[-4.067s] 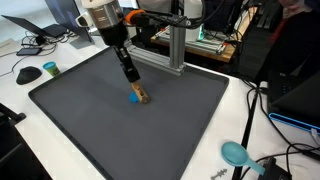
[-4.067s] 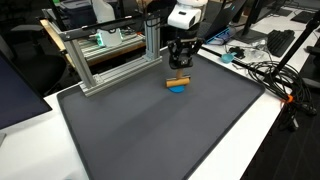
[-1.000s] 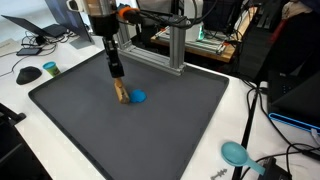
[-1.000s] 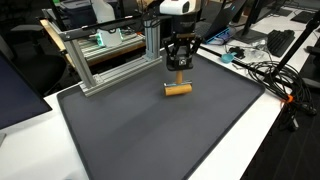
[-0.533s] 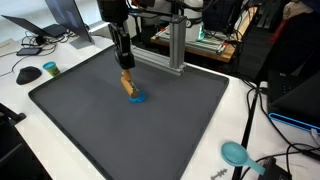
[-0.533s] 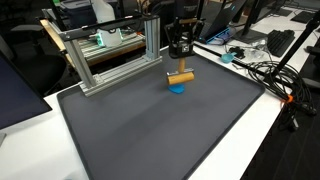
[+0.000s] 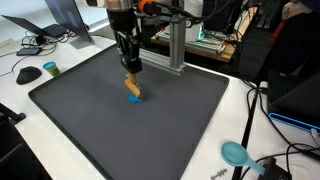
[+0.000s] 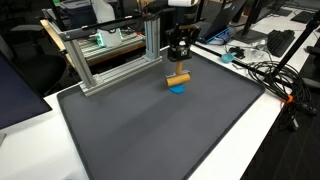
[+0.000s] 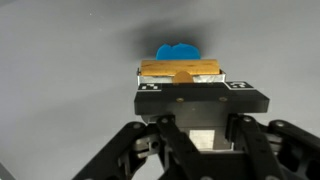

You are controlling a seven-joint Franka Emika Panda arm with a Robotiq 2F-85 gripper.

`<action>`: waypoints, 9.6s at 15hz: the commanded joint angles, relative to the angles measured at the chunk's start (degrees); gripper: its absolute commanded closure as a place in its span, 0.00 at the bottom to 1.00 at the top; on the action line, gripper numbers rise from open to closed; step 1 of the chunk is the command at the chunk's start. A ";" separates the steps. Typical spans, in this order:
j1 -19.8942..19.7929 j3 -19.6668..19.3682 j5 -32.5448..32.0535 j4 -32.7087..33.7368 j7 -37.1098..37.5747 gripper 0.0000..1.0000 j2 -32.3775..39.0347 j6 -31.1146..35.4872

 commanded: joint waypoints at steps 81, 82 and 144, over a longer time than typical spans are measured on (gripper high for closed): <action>-1.25 2.17 4.94 14.74 -14.23 0.78 15.16 -16.59; -1.24 2.17 4.94 14.70 -14.24 0.78 15.15 -16.57; 0.12 -0.08 2.20 4.36 -3.40 0.78 11.16 6.63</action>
